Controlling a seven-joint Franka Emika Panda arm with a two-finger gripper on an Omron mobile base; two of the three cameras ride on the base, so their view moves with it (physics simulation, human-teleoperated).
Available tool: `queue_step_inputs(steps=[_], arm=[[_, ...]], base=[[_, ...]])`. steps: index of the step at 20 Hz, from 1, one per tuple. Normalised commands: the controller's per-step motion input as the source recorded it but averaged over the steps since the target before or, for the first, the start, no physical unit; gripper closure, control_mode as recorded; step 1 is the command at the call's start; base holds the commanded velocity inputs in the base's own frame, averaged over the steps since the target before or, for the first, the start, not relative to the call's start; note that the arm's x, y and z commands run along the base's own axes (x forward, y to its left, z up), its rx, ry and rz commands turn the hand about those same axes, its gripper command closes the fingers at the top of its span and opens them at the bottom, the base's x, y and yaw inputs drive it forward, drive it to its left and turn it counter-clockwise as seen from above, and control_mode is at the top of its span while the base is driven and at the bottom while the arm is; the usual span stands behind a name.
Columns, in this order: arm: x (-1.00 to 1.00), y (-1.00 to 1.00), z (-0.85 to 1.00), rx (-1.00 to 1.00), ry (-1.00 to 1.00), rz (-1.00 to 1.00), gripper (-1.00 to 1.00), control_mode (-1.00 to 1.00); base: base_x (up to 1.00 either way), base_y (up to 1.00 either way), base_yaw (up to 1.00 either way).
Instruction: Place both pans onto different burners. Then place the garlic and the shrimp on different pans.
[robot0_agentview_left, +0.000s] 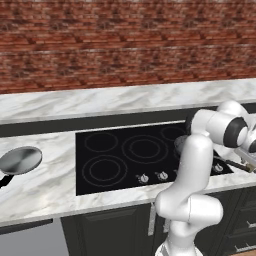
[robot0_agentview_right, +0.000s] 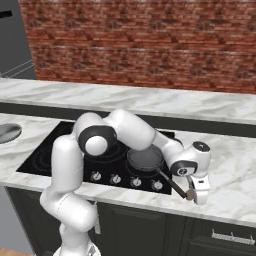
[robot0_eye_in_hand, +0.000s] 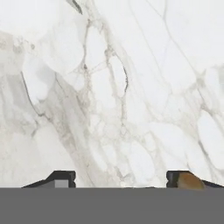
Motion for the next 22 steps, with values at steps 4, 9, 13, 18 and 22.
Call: queue_step_inputs(steps=[4,9,13,18,22], arm=[[0.04,0.00,-0.01,0.00,0.00,0.00,1.00,-1.00],[0.05,-0.20,0.43,0.00,0.00,0.00,1.00,-1.00],[0.24,-0.11,0.64,0.00,0.00,0.00,1.00,-1.00],[0.10,0.24,0.33,0.00,0.00,0.00,1.00,-1.00],[0.03,0.52,0.24,0.00,-0.01,0.01,1.00,-1.00]], base=[[0.00,0.00,0.00],[0.00,0.00,0.00],[0.00,0.00,0.00],[0.00,0.00,0.00],[0.00,0.00,0.00]])
